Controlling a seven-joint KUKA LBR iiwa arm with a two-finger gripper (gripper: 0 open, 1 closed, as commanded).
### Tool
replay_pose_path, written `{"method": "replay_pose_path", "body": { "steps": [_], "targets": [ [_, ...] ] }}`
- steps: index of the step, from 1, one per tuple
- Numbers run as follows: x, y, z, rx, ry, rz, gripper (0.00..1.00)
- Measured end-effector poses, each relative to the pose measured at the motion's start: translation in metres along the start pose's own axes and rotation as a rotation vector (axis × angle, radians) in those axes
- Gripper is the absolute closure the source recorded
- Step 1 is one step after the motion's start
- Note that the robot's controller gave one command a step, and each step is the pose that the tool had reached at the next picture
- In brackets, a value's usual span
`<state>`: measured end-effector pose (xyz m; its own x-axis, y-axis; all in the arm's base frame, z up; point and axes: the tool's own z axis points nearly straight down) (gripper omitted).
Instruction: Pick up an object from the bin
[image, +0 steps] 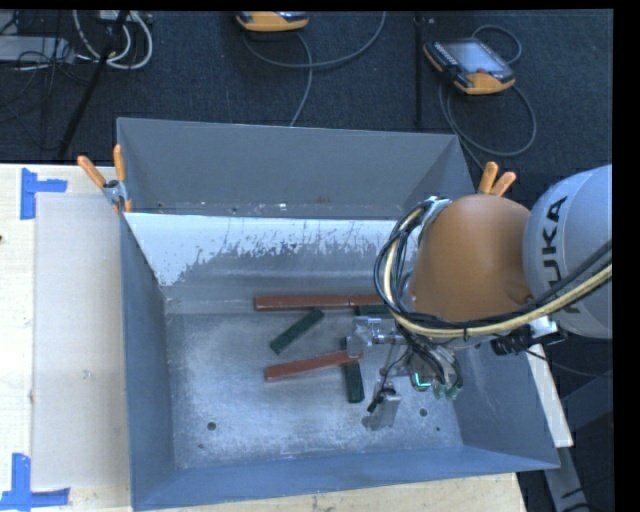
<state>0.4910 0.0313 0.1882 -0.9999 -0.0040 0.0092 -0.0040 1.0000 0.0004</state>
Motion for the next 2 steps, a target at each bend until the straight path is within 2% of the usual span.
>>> {"method": "replay_pose_path", "body": {
  "steps": [1,2],
  "targets": [
    [-0.0852,-0.0358,0.1203,0.001,-0.004,-0.224,0.00],
    [-0.0862,-0.0357,0.1143,0.000,-0.003,-0.222,1.00]
  ]
}}
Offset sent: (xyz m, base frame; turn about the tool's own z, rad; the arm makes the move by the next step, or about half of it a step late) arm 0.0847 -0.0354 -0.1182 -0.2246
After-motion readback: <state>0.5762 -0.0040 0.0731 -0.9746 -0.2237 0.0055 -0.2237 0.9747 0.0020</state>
